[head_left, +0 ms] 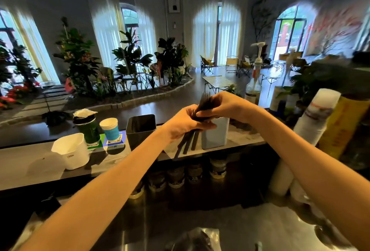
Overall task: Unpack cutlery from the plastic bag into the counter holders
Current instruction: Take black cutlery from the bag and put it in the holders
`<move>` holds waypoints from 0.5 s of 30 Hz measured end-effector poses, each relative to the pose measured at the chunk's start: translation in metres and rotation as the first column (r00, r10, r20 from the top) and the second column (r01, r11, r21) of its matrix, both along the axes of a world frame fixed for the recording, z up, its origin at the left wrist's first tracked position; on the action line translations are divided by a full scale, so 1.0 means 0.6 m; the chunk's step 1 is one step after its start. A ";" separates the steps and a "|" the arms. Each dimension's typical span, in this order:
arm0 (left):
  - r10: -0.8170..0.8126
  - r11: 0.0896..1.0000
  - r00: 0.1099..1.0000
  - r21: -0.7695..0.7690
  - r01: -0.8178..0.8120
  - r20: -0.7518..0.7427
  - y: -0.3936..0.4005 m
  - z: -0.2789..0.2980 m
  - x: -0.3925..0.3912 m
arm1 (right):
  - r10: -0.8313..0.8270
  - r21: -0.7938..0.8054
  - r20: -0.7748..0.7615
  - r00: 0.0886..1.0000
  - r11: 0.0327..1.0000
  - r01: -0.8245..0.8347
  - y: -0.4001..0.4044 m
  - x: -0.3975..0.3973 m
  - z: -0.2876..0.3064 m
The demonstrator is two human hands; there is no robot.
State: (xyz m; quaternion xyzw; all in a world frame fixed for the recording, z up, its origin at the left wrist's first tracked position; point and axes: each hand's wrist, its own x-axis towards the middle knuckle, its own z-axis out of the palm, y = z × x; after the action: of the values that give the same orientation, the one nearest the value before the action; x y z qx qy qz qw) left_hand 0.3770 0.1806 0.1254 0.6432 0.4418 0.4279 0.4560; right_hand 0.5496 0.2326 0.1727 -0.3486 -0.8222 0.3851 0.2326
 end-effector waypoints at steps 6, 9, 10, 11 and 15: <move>0.051 0.992 0.995 0.116 -0.040 -0.089 0.125 0.071 0.032 | -0.159 0.195 -0.088 0.983 0.965 0.174 0.074 0.055 0.065; 0.115 0.981 0.981 0.175 -0.087 -0.154 0.180 0.093 0.045 | -0.189 0.319 -0.096 0.977 0.924 0.210 0.115 0.062 0.082; 0.142 0.975 0.974 0.195 -0.107 -0.177 0.199 0.094 0.046 | -0.201 0.353 -0.083 0.976 0.910 0.217 0.128 0.063 0.084; 0.171 0.969 0.965 0.209 -0.129 -0.197 0.218 0.093 0.045 | -0.217 0.382 -0.068 0.974 0.896 0.226 0.143 0.063 0.083; 0.274 0.951 0.927 0.216 -0.222 -0.257 0.283 0.060 0.044 | -0.274 0.443 -0.003 0.962 0.862 0.247 0.201 0.057 0.060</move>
State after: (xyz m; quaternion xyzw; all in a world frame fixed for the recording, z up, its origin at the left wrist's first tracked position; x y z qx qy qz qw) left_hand 0.4034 0.3502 0.1612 0.6756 0.5395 0.4245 0.2689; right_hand 0.5835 0.3529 0.2085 -0.4063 -0.8397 0.1444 0.3301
